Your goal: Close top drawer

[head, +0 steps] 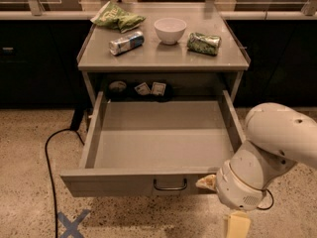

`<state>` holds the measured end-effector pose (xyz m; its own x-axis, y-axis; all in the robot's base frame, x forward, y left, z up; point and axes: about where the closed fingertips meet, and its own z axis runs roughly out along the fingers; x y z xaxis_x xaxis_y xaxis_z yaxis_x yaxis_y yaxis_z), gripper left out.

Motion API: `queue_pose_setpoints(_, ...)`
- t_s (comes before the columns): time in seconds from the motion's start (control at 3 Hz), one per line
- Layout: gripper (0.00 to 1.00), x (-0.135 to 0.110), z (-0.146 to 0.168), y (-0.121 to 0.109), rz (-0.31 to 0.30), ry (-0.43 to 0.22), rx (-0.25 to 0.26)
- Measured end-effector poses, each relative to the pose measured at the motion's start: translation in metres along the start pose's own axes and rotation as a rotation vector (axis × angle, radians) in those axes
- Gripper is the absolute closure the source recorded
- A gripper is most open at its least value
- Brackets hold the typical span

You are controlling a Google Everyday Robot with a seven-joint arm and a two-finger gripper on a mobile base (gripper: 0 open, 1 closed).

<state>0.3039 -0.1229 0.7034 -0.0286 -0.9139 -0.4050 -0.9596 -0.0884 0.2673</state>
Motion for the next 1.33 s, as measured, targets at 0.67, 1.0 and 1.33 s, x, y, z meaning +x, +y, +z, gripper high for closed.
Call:
queue_pose_setpoints(0.67, 0.0, 0.015, 0.02, -0.048, 0.008, 0.014, -0.073)
queue_pose_setpoints(1.0, 0.0, 0.012, 0.022, -0.055, 0.007, 0.026, -0.081)
queue_pose_setpoints(1.33, 0.0, -0.006, 0.034, -0.103, -0.003, 0.058, -0.105)
